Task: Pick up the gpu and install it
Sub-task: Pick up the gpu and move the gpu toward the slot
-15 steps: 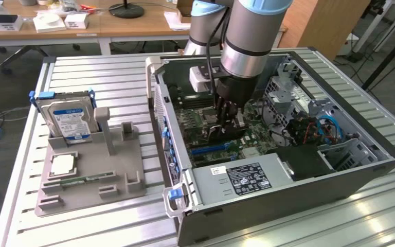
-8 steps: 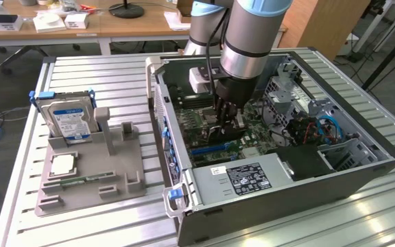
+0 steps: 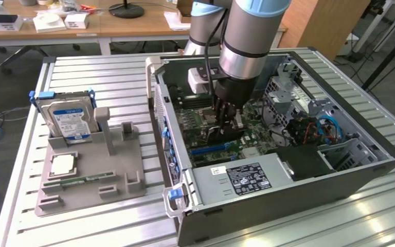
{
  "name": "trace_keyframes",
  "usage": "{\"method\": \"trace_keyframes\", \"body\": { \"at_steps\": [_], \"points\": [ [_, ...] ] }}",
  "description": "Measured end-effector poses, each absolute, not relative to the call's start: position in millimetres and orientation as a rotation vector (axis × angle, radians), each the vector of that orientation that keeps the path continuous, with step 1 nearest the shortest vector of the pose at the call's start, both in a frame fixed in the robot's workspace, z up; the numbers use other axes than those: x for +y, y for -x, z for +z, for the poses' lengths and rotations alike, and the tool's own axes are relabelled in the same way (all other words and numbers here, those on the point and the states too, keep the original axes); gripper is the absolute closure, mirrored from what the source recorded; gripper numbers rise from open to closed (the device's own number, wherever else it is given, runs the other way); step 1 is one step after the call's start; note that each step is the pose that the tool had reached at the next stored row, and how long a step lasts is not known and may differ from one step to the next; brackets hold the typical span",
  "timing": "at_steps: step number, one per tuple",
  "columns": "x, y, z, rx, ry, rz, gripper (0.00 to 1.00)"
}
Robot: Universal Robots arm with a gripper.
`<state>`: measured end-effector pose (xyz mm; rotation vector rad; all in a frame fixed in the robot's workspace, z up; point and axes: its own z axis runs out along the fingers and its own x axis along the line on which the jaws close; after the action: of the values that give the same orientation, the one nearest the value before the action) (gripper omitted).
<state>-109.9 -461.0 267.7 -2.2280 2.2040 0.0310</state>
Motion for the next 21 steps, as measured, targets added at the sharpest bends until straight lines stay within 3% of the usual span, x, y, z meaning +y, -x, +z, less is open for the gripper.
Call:
{"method": "trace_keyframes", "body": {
  "at_steps": [21],
  "points": [
    [-461.0,112.7,261.9,2.204,2.228,0.031,0.74]
  ]
}}
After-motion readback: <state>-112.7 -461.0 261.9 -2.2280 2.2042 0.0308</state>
